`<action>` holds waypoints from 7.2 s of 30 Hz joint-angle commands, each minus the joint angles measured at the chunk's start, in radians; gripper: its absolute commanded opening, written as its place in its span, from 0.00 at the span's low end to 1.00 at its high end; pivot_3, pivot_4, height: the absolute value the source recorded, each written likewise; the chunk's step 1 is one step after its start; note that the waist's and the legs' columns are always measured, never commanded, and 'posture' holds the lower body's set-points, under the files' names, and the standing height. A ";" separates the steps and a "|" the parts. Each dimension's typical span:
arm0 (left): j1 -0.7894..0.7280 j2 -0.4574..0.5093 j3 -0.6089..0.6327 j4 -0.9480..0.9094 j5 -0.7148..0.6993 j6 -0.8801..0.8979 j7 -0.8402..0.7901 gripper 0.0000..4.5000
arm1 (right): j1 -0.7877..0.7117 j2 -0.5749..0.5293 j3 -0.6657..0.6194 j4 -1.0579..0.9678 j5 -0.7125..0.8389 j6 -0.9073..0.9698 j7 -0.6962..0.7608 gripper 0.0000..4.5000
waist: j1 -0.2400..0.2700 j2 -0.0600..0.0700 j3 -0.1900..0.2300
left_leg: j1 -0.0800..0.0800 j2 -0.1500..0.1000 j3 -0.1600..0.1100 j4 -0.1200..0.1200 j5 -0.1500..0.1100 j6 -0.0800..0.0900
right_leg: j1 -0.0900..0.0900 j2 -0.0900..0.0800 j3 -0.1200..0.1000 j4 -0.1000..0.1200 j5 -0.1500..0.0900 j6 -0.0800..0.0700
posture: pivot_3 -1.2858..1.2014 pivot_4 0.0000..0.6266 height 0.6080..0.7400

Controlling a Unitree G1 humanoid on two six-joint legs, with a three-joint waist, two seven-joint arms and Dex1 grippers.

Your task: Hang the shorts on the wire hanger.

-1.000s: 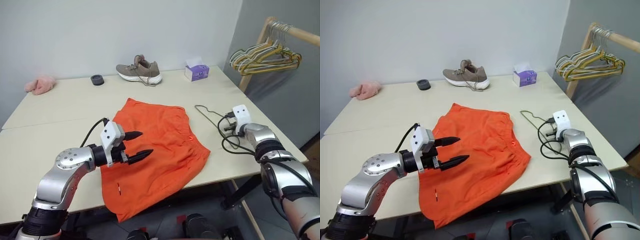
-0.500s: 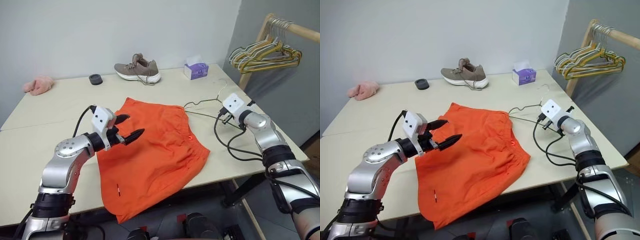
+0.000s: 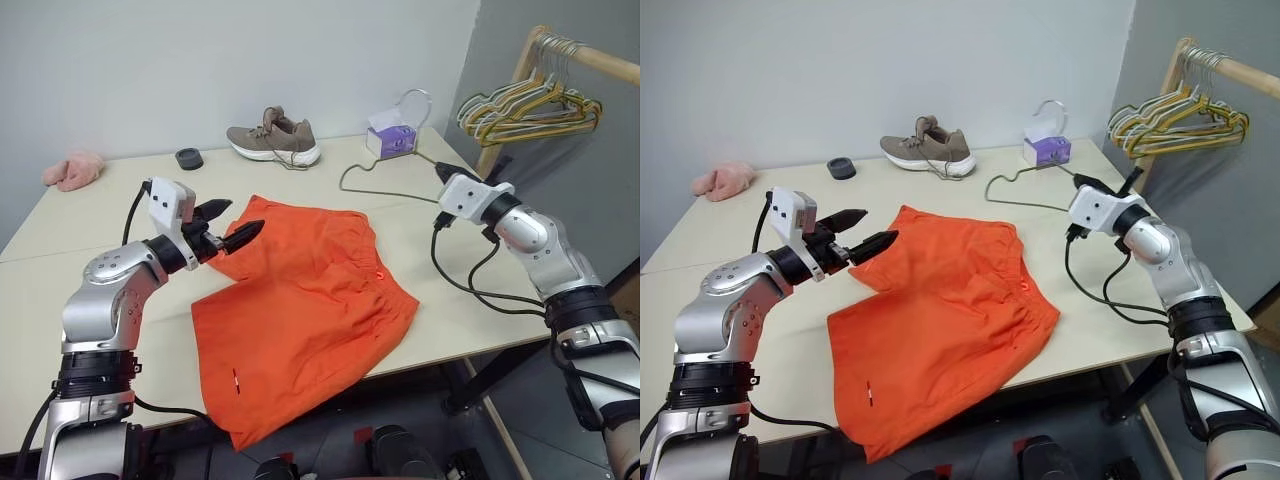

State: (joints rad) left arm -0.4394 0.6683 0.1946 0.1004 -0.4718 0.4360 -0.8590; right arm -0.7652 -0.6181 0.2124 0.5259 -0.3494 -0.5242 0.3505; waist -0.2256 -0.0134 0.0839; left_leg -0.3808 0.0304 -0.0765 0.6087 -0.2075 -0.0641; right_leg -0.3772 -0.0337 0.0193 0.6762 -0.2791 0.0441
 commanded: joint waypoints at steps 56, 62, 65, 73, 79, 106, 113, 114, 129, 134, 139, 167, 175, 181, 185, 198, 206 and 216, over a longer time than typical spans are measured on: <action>0.075 0.129 -0.290 -0.063 0.236 -0.174 -0.372 0.00 | 0.165 -0.095 0.029 -0.749 0.521 0.883 0.664 0.87 | 0.023 0.000 0.001 | 0.001 0.001 -0.001 0.000 0.000 0.000 | -0.001 0.000 -0.002 0.003 -0.002 -0.003 | 0.43 0.06 1.00; 0.068 0.137 -0.311 -0.069 0.257 -0.199 -0.390 0.00 | 0.114 -0.104 0.116 -0.715 0.435 0.961 0.704 0.87 | 0.020 0.000 0.002 | -0.001 0.001 -0.001 0.000 0.000 0.000 | -0.002 0.000 -0.002 0.002 -0.002 -0.003 | 0.43 0.06 1.00; 0.066 0.139 -0.314 -0.072 0.260 -0.204 -0.393 0.00 | 0.079 -0.099 0.161 -0.674 0.409 0.975 0.738 0.87 | 0.014 0.000 0.002 | -0.001 0.001 -0.001 0.000 0.000 0.000 | -0.002 0.000 -0.002 0.002 -0.002 -0.003 | 0.43 0.06 1.00; 0.082 0.152 -0.310 -0.108 0.258 -0.205 -0.406 0.00 | -0.011 -0.066 0.266 -0.503 0.329 0.953 0.832 0.42 | 0.005 0.000 0.002 | -0.001 0.001 -0.001 0.000 0.000 0.000 | -0.003 0.000 -0.002 0.002 -0.002 -0.002 | 0.44 0.05 1.00; 0.100 0.154 -0.304 -0.130 0.245 -0.209 -0.411 0.00 | -0.009 -0.063 0.268 -0.492 0.317 0.942 0.881 0.01 | 0.005 0.000 0.003 | -0.002 0.001 -0.001 0.000 0.000 0.000 | -0.003 0.000 -0.002 0.002 -0.003 -0.002 | 0.44 0.05 1.00; 0.221 0.072 0.025 -0.023 0.052 -0.085 -0.192 0.68 | 0.223 -0.233 0.011 -0.551 0.448 1.160 0.868 0.00 | 0.003 0.000 0.003 | -0.001 0.001 -0.001 0.000 0.000 0.000 | -0.002 0.000 -0.002 0.002 -0.003 -0.001 | 0.43 0.07 1.00; 0.347 0.012 0.027 -0.137 0.033 -0.097 -0.154 0.68 | 0.296 -0.263 -0.074 -0.497 0.501 1.298 0.817 0.00 | 0.003 -0.002 0.005 | -0.001 0.001 0.000 0.000 0.000 -0.001 | -0.002 -0.001 -0.002 0.003 -0.003 -0.002 | 0.43 0.07 1.00; 0.363 0.002 0.022 -0.158 0.041 -0.122 -0.148 0.68 | 0.306 -0.267 -0.083 -0.493 0.510 1.317 0.813 0.00 | 0.003 -0.003 0.006 | -0.001 0.001 0.000 0.000 0.000 -0.001 | -0.002 -0.001 -0.002 0.003 -0.004 -0.003 | 0.43 0.07 1.00; 0.357 0.017 -0.032 -0.258 -0.006 -0.173 -0.213 0.68 | 0.421 -0.291 -0.212 -0.538 0.723 1.647 0.759 0.00 | 0.001 -0.003 0.011 | -0.001 0.001 0.001 0.000 0.000 -0.001 | -0.002 -0.002 -0.002 0.003 -0.007 -0.008 | 0.42 0.09 1.00; 0.336 0.036 -0.047 -0.260 -0.011 -0.150 -0.235 0.68 | 0.457 -0.320 -0.179 -0.584 0.751 1.659 0.763 0.00 | 0.000 -0.004 0.017 | -0.001 0.001 0.001 0.000 -0.001 -0.001 | -0.003 -0.001 -0.002 0.002 -0.007 -0.008 | 0.42 0.10 1.00; 0.323 0.038 -0.057 -0.256 -0.001 -0.149 -0.234 0.68 | 0.452 -0.337 -0.153 -0.603 0.771 1.681 0.763 0.00 | -0.002 -0.004 0.020 | -0.001 0.001 0.001 0.000 -0.001 -0.001 | -0.002 -0.001 -0.002 0.002 -0.007 -0.008 | 0.43 0.10 1.00; 0.326 0.021 -0.086 -0.241 0.045 -0.208 -0.202 0.68 | 0.081 0.048 -0.227 -0.304 0.869 2.113 0.434 0.00 | 0.006 -0.007 0.032 | -0.007 0.001 0.001 0.000 -0.001 -0.001 | -0.007 -0.001 -0.002 0.002 -0.003 -0.001 | 0.44 0.09 1.00; 0.309 0.010 -0.081 -0.230 0.041 -0.202 -0.182 0.68 | 0.056 0.159 -0.252 -0.339 0.861 1.972 0.357 0.00 | 0.006 -0.006 0.032 | -0.013 0.001 0.001 0.000 0.000 0.000 | -0.012 -0.001 -0.002 0.003 -0.003 -0.001 | 0.44 0.08 1.00; 0.254 -0.003 -0.042 -0.179 0.029 -0.149 -0.097 0.68 | 0.108 0.074 -0.076 -0.558 0.780 1.646 0.431 0.00 | 0.006 -0.006 0.032 | -0.013 0.001 0.000 0.000 0.000 0.000 | -0.012 -0.001 -0.002 0.003 -0.003 0.000 | 0.44 0.08 1.00; 0.176 0.008 -0.003 -0.098 0.034 -0.184 -0.079 0.86 | 0.123 0.023 0.031 -0.649 0.694 1.484 0.451 0.00 | 0.006 -0.006 0.032 | -0.013 0.001 0.000 0.001 0.000 -0.001 | -0.012 -0.001 -0.002 0.003 -0.002 0.000 | 0.44 0.07 1.00; -0.083 0.180 -0.040 0.161 0.149 -0.411 -0.282 0.99 | 0.149 -0.080 0.227 -0.697 0.417 1.100 0.515 0.00 | 0.005 -0.007 0.031 | -0.014 0.001 0.000 0.001 0.000 -0.001 | -0.012 -0.001 -0.003 0.002 -0.002 0.000 | 0.44 0.05 1.00; -0.139 0.157 -0.142 0.218 0.222 -0.526 -0.374 0.99 | 0.143 -0.073 0.247 -0.711 0.333 1.017 0.548 0.00 | 0.005 -0.007 0.031 | -0.014 0.001 0.000 0.001 0.000 -0.001 | -0.012 -0.001 -0.003 0.003 -0.002 0.000 | 0.44 0.04 1.00; -0.135 0.102 -0.208 0.217 0.251 -0.546 -0.401 0.99 | 0.142 -0.050 0.251 -0.722 0.271 0.965 0.586 0.00 | 0.003 -0.007 0.031 | -0.013 0.001 0.000 0.002 0.000 -0.001 | -0.012 -0.001 -0.003 0.004 -0.002 0.000 | 0.44 0.05 1.00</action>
State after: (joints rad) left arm -0.5564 0.7711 -0.0135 0.3277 -0.2240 -0.0977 -1.2562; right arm -0.6068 -0.6764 0.4738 -0.1534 -0.0738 0.4654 0.9254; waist -0.2224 -0.0206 0.1147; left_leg -0.3937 0.0309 -0.0769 0.6109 -0.2075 -0.0651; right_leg -0.3890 -0.0348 0.0168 0.6808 -0.2810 0.0445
